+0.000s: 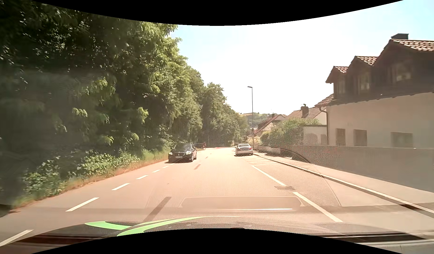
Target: Follow the waypoints while adhering to traffic rules and regulations
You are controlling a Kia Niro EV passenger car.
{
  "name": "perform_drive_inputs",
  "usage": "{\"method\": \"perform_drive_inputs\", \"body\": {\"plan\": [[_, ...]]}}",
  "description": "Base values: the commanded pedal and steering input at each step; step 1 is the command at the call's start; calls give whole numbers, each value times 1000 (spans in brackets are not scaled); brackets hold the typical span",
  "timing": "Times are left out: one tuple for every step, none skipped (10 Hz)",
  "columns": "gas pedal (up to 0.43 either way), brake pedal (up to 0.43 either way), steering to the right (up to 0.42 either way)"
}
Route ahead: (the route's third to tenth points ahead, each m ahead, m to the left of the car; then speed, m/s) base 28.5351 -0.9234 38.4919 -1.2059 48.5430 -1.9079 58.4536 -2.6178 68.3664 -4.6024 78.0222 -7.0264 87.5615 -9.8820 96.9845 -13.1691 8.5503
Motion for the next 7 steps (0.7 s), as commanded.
{"method": "perform_drive_inputs", "body": {"plan": [[0,116,-11],[0,104,-11],[0,104,-9],[0,98,-9],[0,91,-9],[0,85,-9],[0,85,-9]]}}
